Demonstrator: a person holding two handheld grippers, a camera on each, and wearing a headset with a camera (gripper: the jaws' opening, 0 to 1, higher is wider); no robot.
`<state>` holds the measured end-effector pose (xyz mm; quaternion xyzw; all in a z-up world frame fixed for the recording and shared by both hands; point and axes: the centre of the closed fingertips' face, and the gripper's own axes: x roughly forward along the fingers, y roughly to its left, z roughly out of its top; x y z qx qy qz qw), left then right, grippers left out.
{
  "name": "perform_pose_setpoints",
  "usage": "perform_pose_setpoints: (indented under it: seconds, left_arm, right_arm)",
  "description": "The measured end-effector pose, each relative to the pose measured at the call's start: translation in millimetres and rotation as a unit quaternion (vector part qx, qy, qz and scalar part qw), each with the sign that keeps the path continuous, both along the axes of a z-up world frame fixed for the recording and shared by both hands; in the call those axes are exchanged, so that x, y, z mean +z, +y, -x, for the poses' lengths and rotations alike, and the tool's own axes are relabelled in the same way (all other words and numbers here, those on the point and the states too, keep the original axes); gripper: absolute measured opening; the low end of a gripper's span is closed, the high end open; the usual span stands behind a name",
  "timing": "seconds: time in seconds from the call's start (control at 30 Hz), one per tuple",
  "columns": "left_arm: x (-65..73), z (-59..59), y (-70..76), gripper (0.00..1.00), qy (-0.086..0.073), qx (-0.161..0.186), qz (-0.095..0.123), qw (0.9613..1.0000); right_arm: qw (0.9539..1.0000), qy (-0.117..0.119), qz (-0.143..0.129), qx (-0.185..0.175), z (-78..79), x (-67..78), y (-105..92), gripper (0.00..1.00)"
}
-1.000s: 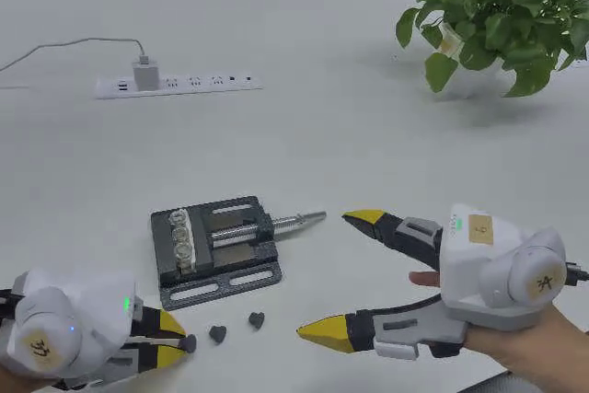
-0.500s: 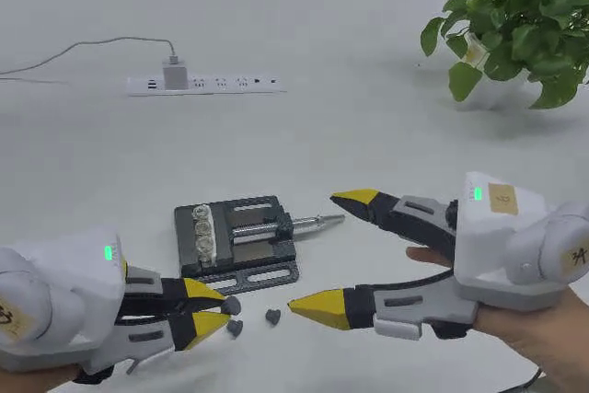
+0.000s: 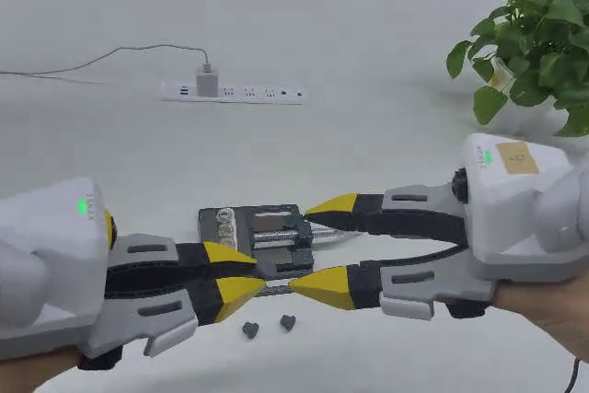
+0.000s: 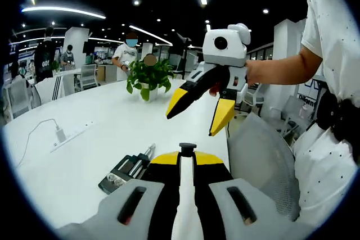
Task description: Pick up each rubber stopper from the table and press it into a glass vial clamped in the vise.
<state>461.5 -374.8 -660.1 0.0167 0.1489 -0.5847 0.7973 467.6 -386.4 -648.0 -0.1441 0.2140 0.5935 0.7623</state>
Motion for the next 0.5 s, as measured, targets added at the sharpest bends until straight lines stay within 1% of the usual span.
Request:
perform_pose_setpoints:
  seconds: [0.03, 0.07, 0.13, 0.2, 0.27, 0.4, 0.43, 0.47, 0.5]
  left_arm:
    - [2.4, 1.6, -0.9, 0.04, -0.003, -0.001, 0.0, 1.0]
    - [4.0, 2.5, -1.2, 0.04, -0.005, -0.001, 0.0, 1.0]
    - [6.5, 4.3, -2.3, 0.04, -0.008, -0.003, -0.002, 1.0]
    - [7.1, 5.3, -2.6, 0.04, -0.014, -0.004, -0.008, 0.9999]
    - [8.8, 6.0, -3.1, 0.04, -0.016, -0.005, -0.009, 0.9998]
    - [11.0, 8.5, -5.2, 0.04, -0.024, -0.01, -0.015, 0.9996]
    - [11.4, 9.1, -6.0, 0.04, -0.025, -0.011, -0.016, 0.9995]
    - [10.0, 9.3, -5.6, 0.04, -0.03, -0.013, -0.023, 0.9992]
    - [10.0, 9.1, -5.3, 0.04, -0.03, -0.013, -0.023, 0.9992]
  right_arm:
    - [0.9999, -0.006, 0.002, 0.011, 1.3, 2.8, 2.4, 0.32]
    - [0.9999, -0.008, 0.005, 0.015, 1.9, 3.7, 3.7, 0.3]
    - [0.9994, -0.003, 0.017, 0.031, 6.5, 4.1, 6.2, 0.24]
    - [0.9987, -0.008, 0.026, 0.042, 8.5, 4.5, 8.1, 0.2]
    - [0.9982, -0.009, 0.032, 0.049, 10.2, 4.3, 9.6, 0.19]
    - [0.9967, -0.01, 0.043, 0.068, 16.0, 3.5, 12.3, 0.12]
    - [0.9964, -0.011, 0.045, 0.071, 16.8, 3.5, 12.9, 0.12]
    - [0.9959, -0.012, 0.049, 0.074, 17.5, 3.1, 12.9, 0.12]
    - [0.9956, -0.013, 0.052, 0.077, 18.0, 2.8, 12.5, 0.11]
